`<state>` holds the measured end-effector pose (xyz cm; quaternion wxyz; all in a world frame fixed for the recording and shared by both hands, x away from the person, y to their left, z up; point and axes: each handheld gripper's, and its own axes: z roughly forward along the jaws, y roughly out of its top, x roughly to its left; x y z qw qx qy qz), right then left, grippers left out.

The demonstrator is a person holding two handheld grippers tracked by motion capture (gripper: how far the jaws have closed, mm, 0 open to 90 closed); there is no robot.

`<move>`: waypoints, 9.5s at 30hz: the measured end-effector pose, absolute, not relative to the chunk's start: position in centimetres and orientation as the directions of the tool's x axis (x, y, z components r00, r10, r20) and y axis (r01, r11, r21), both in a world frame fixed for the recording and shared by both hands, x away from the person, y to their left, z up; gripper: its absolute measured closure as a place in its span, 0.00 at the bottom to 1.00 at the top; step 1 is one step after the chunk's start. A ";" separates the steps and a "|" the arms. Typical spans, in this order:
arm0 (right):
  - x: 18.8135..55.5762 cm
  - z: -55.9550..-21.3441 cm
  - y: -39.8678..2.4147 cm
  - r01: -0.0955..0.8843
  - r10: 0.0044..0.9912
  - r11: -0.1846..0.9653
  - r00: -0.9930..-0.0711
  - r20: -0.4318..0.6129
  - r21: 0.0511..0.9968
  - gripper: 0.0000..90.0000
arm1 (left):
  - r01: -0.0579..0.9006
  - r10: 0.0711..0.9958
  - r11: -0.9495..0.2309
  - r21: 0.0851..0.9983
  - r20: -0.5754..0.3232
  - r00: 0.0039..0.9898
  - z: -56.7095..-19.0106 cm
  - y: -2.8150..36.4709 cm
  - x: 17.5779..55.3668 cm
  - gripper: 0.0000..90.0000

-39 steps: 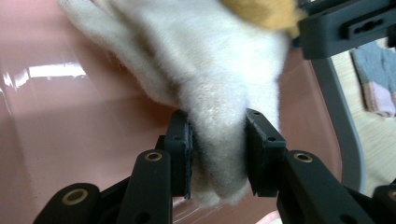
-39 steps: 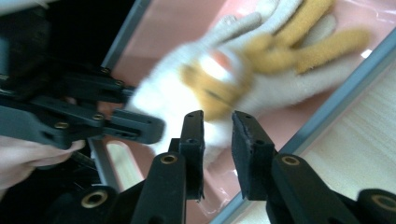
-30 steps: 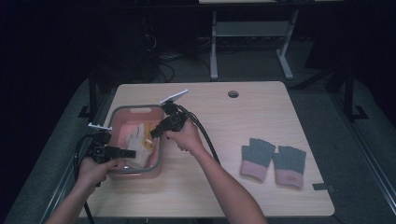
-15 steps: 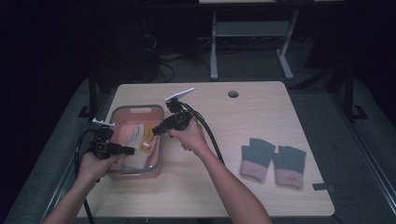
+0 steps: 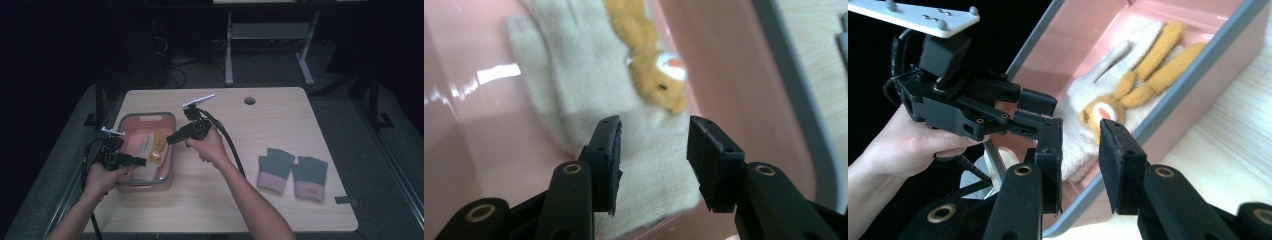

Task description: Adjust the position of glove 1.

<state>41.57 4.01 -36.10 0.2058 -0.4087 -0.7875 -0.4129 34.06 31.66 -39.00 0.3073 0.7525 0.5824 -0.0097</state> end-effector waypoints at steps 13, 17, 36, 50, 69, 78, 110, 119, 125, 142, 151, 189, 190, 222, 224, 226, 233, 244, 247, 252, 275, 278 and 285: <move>41.5 -35.9 1.6 0.826 0.481 0.281 -0.561 0.673 0.488 0.77 | 0.844 0.829 -0.121 0.522 -0.414 0.375 -36.9 30.5 33.7 0.58; 41.4 -35.8 0.7 0.829 0.490 0.271 -0.556 0.671 0.489 0.76 | 0.837 0.813 -0.109 0.536 -0.436 0.385 -36.4 29.8 33.5 0.55; 40.7 -35.8 -3.6 0.843 0.511 0.213 -0.527 0.680 0.493 0.71 | 0.794 0.765 -0.155 0.588 -0.437 0.473 -34.4 26.2 33.1 0.50; 40.2 -36.2 -5.9 0.851 0.524 0.189 -0.509 0.682 0.490 0.69 | 0.779 0.736 -0.197 0.595 -0.435 0.518 -34.1 23.7 33.3 0.47; 39.3 -36.2 -10.1 0.860 0.546 0.149 -0.483 0.685 0.488 0.64 | 0.756 0.700 -0.229 0.613 -0.435 0.566 -33.9 20.1 33.5 0.43; 38.6 -36.3 -12.5 0.859 0.558 0.127 -0.474 0.680 0.495 0.60 | 0.743 0.683 -0.241 0.625 -0.435 0.587 -34.0 18.4 33.4 0.42; 36.1 -38.3 -19.3 0.865 0.598 0.066 -0.433 0.674 0.497 0.52 | 0.699 0.615 -0.297 0.651 -0.429 0.661 -34.7 12.8 32.7 0.34; 35.0 -39.2 -21.3 0.866 0.623 0.054 -0.418 0.661 0.497 0.50 | 0.685 0.600 -0.313 0.658 -0.423 0.679 -35.3 11.0 32.4 0.33; 34.1 -39.9 -22.5 0.865 0.651 0.058 -0.411 0.638 0.499 0.49 | 0.680 0.587 -0.321 0.659 -0.425 0.689 -35.9 9.7 32.4 0.33; 32.1 -41.7 -26.4 0.860 0.771 0.067 -0.366 0.521 0.506 0.51 | 0.674 0.551 -0.348 0.652 -0.439 0.710 -37.8 6.4 32.1 0.32; 31.2 -42.2 -27.7 0.864 0.833 0.089 -0.337 0.438 0.496 0.53 | 0.671 0.539 -0.362 0.647 -0.442 0.717 -38.8 5.4 31.8 0.32; 29.4 -44.6 -30.0 0.888 0.967 0.129 -0.212 0.144 0.442 0.62 | 0.665 0.520 -0.396 0.634 -0.442 0.731 -40.4 3.7 31.4 0.32; 29.5 -44.6 -29.8 0.890 0.970 0.138 -0.211 0.123 0.434 0.63 | 0.665 0.520 -0.394 0.634 -0.443 0.730 -40.4 3.7 31.4 0.32; 28.6 -44.8 -29.5 0.872 0.980 0.053 -0.138 0.141 0.487 0.91 | 0.659 0.516 -0.384 0.647 -0.442 0.734 -40.8 3.5 30.5 0.32; 28.6 -44.6 -29.5 0.865 0.979 0.043 -0.135 0.151 0.500 0.93 | 0.661 0.520 -0.384 0.645 -0.440 0.732 -40.8 3.7 30.6 0.32; 28.5 -44.3 -29.5 0.863 0.979 0.031 -0.128 0.159 0.504 0.94 | 0.663 0.522 -0.381 0.645 -0.441 0.730 -40.9 3.7 30.6 0.31; 28.2 -43.6 -29.7 0.857 0.978 0.024 -0.127 0.164 0.515 0.94 | 0.659 0.525 -0.380 0.649 -0.435 0.732 -40.8 3.7 30.5 0.31; 28.6 -41.3 -27.2 0.844 0.966 0.061 -0.185 0.181 0.533 0.94 | 0.658 0.538 -0.377 0.652 -0.424 0.729 -40.8 4.0 30.8 0.31; 29.1 -41.1 -26.0 0.847 0.964 0.071 -0.194 0.181 0.527 0.94 | 0.655 0.538 -0.381 0.652 -0.420 0.731 -40.7 4.2 30.8 0.31; 30.0 -41.1 -24.0 0.847 0.960 0.099 -0.219 0.173 0.522 0.94 | 0.653 0.542 -0.382 0.653 -0.414 0.731 -40.7 4.3 30.8 0.31; 32.1 -42.5 -20.5 0.870 0.954 0.048 -0.185 0.235 0.491 0.79 | 0.686 0.537 -0.376 0.623 -0.457 0.709 -42.0 3.6 31.3 0.32; 31.8 -42.2 -21.2 0.863 0.950 0.031 -0.182 0.253 0.503 0.72 | 0.690 0.539 -0.383 0.614 -0.458 0.707 -42.3 2.8 31.7 0.33; 31.3 -42.5 -23.3 0.852 0.942 -0.002 -0.175 0.288 0.523 0.64 | 0.722 0.538 -0.367 0.586 -0.500 0.679 -43.7 1.1 32.5 0.36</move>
